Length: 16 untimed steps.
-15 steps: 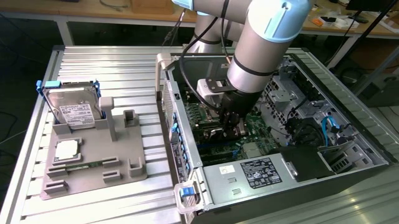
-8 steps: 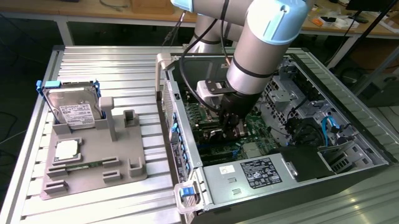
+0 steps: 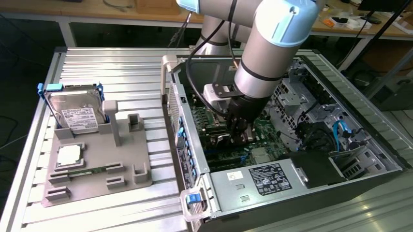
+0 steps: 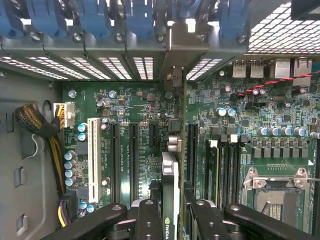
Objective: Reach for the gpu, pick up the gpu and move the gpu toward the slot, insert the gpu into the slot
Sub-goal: 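Insert the gpu into the slot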
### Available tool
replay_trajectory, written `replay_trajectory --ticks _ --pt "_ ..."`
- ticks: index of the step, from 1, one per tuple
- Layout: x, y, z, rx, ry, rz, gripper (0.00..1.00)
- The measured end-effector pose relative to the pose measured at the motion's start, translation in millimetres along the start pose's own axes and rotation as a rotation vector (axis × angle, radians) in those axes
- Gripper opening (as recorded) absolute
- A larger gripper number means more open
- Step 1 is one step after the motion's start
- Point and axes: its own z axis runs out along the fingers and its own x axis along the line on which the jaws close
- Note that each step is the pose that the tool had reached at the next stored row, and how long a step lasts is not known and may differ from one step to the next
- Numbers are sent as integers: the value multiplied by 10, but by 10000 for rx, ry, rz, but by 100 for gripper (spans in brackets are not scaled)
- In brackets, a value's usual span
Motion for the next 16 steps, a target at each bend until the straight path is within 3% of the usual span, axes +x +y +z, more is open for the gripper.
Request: replay_trajectory --ticks 16 --pt "1 -1 78 1 -2 -4 27"
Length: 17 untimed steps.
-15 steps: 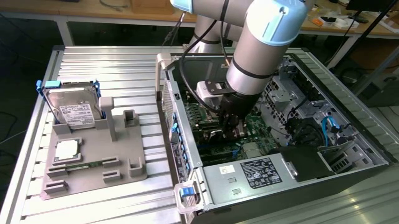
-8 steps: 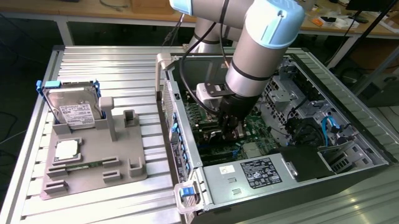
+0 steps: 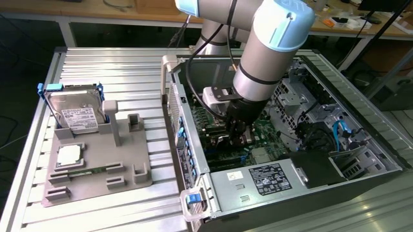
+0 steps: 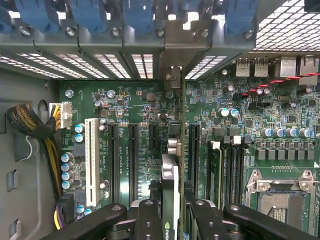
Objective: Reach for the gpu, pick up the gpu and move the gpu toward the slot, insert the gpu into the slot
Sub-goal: 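Insert the gpu into the slot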
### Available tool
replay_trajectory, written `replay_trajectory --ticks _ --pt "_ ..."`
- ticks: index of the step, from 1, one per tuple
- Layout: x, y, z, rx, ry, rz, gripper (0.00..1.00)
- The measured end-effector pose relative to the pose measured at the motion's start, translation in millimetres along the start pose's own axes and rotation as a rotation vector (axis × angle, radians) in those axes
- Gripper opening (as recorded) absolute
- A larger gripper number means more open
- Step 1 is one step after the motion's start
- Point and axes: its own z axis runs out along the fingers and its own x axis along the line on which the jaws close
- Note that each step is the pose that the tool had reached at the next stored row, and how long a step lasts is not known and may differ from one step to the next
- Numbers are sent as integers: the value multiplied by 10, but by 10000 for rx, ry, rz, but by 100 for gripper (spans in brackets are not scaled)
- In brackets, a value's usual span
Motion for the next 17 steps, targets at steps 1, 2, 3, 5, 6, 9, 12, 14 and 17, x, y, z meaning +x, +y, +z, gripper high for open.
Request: replay_trajectory --ticks 1,2,3,5,6,9,12,14,17 --pt "0 0 0 0 0 1 27" --pt "0 0 0 0 0 0 27" --pt "0 0 0 0 0 0 27" --pt "0 0 0 0 0 0 27" --pt "0 0 0 0 1 0 27" --pt "0 0 0 0 1 1 27" --pt "-1 0 5 5 -9 0 28" --pt "0 0 0 1 -2 0 35" --pt "-1 0 -23 7 2 0 35"
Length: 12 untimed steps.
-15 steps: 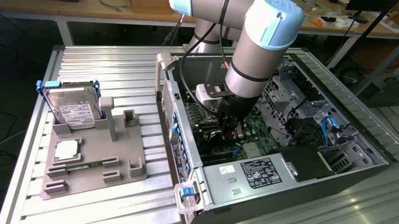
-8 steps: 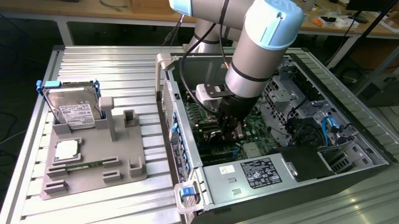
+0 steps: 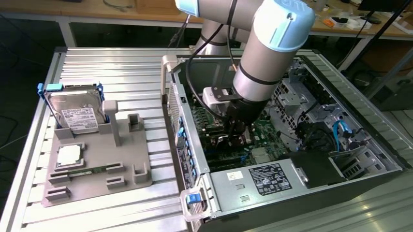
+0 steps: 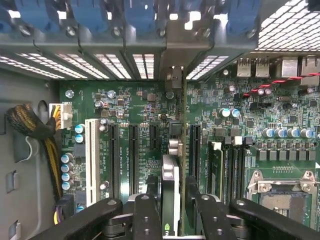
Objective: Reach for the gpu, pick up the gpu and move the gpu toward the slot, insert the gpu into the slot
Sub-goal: 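Insert the gpu into the slot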
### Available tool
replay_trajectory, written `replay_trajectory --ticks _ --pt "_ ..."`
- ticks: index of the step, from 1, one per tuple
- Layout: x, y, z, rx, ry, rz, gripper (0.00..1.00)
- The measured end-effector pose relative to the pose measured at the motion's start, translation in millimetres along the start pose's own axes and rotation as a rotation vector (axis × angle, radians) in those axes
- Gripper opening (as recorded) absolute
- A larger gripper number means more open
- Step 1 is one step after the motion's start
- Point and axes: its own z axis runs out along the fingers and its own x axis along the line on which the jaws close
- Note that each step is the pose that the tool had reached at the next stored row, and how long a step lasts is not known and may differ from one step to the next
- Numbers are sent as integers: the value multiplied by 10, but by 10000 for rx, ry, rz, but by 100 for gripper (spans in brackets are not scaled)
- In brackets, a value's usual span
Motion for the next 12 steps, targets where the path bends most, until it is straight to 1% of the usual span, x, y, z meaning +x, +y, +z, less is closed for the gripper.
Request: replay_trajectory --ticks 7,12 --pt "-2 1 -104 48 -2 -1 35" --pt "-4 2 -161 66 0 -1 35"
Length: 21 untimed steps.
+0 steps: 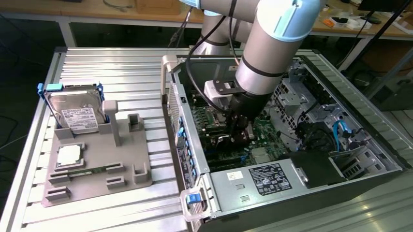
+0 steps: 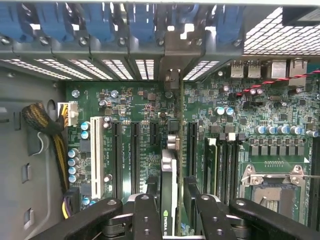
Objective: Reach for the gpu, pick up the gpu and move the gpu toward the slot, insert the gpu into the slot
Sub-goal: 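Insert the gpu into the slot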
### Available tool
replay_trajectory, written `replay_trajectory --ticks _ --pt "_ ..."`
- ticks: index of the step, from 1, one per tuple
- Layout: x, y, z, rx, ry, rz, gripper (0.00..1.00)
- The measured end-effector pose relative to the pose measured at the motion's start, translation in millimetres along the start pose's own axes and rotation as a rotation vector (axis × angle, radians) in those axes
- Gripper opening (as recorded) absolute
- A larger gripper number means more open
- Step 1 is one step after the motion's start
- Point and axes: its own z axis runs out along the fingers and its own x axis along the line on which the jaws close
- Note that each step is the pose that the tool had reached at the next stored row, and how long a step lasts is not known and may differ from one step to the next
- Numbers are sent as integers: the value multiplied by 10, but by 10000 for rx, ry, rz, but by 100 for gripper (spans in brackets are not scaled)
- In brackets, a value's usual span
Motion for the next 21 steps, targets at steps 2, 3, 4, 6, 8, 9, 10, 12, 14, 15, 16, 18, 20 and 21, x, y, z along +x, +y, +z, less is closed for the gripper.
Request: replay_trajectory --ticks 2,3,4,6,8,9,10,12,14,15,16,18,20,21 --pt "0 0 -17 1 -1 0 35" --pt "-1 0 -26 1 -1 0 35" --pt "-1 0 -33 1 -1 0 35" --pt "-1 0 -46 1 0 0 35" --pt "-2 0 -60 1 0 0 35" --pt "-3 0 -71 1 0 0 35" --pt "-3 0 -78 0 0 0 35" --pt "-4 0 -89 0 0 0 35" --pt "-6 0 -101 1 -1 0 35" --pt "-7 0 -104 2 -2 0 35" --pt "-9 0 -111 1 0 0 35" --pt "-12 0 -123 0 0 0 35" --pt "-16 0 -133 1 0 0 26" --pt "-17 0 -137 2 0 0 26"
